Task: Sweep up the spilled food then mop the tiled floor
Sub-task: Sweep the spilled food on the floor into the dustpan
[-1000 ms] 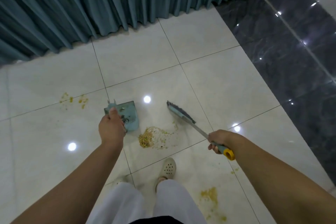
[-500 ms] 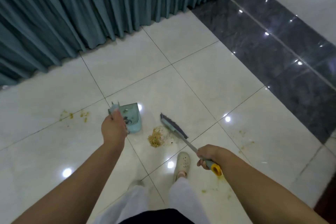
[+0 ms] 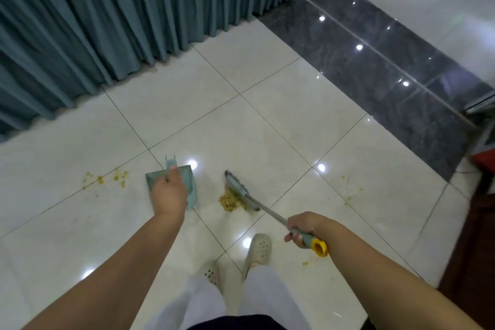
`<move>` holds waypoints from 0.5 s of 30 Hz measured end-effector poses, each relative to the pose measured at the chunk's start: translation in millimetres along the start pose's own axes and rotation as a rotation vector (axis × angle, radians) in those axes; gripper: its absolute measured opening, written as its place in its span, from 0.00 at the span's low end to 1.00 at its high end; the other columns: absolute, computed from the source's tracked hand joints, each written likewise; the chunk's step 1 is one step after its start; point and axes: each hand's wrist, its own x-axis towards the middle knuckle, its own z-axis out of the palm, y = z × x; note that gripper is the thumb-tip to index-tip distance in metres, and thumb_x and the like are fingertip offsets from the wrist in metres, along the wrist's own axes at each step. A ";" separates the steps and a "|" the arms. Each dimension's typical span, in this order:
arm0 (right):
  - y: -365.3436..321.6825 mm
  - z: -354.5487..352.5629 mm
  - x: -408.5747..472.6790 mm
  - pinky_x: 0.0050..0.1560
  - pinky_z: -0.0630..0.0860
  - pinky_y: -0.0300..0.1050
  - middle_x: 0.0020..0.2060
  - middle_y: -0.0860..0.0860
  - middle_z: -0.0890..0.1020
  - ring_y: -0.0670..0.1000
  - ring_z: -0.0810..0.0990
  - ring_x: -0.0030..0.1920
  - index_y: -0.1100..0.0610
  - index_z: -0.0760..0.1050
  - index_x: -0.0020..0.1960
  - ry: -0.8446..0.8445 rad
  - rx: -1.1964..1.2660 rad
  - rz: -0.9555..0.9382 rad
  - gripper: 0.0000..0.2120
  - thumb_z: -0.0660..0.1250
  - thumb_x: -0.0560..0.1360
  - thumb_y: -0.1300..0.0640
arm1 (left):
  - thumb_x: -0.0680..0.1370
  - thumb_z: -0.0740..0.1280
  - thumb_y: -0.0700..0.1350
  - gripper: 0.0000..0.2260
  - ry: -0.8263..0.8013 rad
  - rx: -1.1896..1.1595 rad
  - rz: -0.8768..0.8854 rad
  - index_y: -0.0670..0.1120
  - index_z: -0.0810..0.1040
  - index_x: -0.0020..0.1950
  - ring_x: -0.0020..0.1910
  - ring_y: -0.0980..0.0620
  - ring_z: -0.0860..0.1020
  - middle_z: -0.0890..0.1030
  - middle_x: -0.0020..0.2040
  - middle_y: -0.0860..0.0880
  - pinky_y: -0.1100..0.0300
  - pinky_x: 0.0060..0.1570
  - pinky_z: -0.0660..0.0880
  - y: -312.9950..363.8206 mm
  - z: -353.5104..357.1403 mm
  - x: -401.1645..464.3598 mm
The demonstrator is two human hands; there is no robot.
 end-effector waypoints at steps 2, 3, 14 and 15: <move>1.2 -9.3 -4.1 0.18 0.67 0.33 0.40 0.60 0.78 0.46 0.66 0.17 0.65 0.64 0.56 0.022 0.030 -0.015 0.08 0.54 0.78 0.64 | 0.80 0.55 0.58 0.23 -0.001 0.012 -0.005 0.45 0.69 0.32 0.27 0.48 0.70 0.72 0.29 0.46 0.62 0.27 0.66 -2.6 0.2 -1.4; 0.8 -15.1 -4.4 0.18 0.67 0.33 0.40 0.60 0.78 0.46 0.66 0.17 0.64 0.64 0.56 0.030 0.045 -0.022 0.07 0.55 0.78 0.64 | 0.80 0.55 0.58 0.23 -0.003 0.024 -0.010 0.45 0.69 0.32 0.27 0.48 0.70 0.72 0.29 0.46 0.61 0.27 0.66 -4.0 0.5 -2.2; 4.0 9.4 23.2 0.18 0.69 0.33 0.39 0.63 0.76 0.47 0.67 0.15 0.65 0.66 0.47 -0.076 0.215 0.031 0.05 0.58 0.80 0.63 | 0.80 0.57 0.57 0.20 0.004 0.019 -0.073 0.43 0.72 0.38 0.26 0.53 0.69 0.72 0.31 0.48 0.65 0.21 0.64 -25.3 14.6 -11.3; 4.9 19.8 21.7 0.18 0.69 0.33 0.38 0.62 0.76 0.47 0.67 0.14 0.65 0.66 0.46 -0.080 0.209 0.032 0.06 0.58 0.80 0.63 | 0.80 0.57 0.57 0.20 0.001 0.021 -0.076 0.44 0.71 0.37 0.26 0.53 0.69 0.72 0.31 0.48 0.65 0.21 0.64 -25.7 16.1 -12.7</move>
